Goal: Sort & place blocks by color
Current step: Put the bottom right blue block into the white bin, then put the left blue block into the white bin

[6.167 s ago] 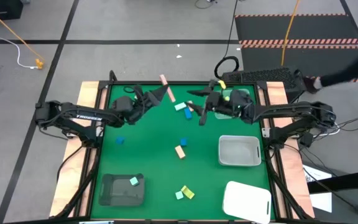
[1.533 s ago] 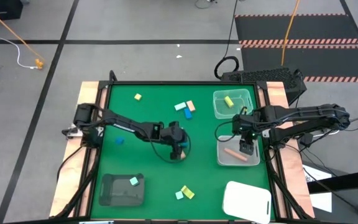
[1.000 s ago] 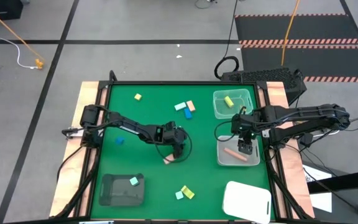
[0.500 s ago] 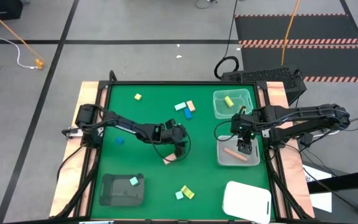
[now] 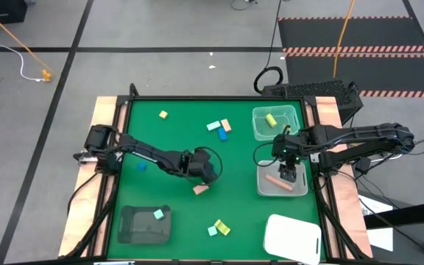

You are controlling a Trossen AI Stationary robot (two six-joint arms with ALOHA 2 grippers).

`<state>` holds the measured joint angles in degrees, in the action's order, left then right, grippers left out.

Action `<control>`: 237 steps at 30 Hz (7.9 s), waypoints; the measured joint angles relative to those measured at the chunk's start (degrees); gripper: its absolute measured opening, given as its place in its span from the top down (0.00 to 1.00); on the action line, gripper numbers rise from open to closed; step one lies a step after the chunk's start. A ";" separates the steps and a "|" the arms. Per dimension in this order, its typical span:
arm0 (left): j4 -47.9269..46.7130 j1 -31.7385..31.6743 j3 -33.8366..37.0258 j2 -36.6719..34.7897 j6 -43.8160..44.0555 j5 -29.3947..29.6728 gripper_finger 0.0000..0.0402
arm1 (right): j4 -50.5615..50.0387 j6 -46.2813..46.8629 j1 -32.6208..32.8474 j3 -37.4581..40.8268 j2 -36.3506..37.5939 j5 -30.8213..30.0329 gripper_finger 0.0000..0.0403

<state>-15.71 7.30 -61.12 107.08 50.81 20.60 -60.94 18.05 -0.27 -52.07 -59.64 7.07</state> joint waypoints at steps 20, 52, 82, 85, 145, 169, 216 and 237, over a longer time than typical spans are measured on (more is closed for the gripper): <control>5.04 0.27 0.04 0.55 -0.70 5.35 0.40 | 0.27 -1.18 -0.02 0.00 -0.02 -1.33 0.49; 6.97 -0.84 0.13 1.80 -5.11 3.72 0.68 | 0.26 -0.50 -0.01 0.00 -0.02 -5.01 0.49; 18.24 -5.80 0.00 -17.31 -51.07 11.01 0.68 | 52.72 36.29 -17.00 0.02 -6.63 3.67 0.49; 19.37 -6.19 0.00 -17.33 -52.59 11.04 0.68 | 57.99 38.23 -16.51 0.02 -9.56 3.69 0.49; 8.69 -7.66 0.00 -17.35 -35.13 12.68 0.33 | 58.86 29.04 -21.22 0.02 -12.56 7.76 0.82; -33.42 -11.29 0.00 -17.35 -6.32 2.59 0.44 | 8.21 41.60 5.56 0.00 8.69 35.28 0.81; -66.27 1.13 0.60 -17.36 2.58 -11.78 0.44 | 42.26 31.94 39.08 0.01 -10.58 17.04 0.54; -46.84 1.85 18.90 -17.99 11.27 -18.61 0.44 | 42.24 32.21 38.99 0.01 -10.58 11.90 0.54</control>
<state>-62.55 9.16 -42.22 89.10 62.08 1.99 -18.70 50.26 38.72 -52.06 -70.22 18.97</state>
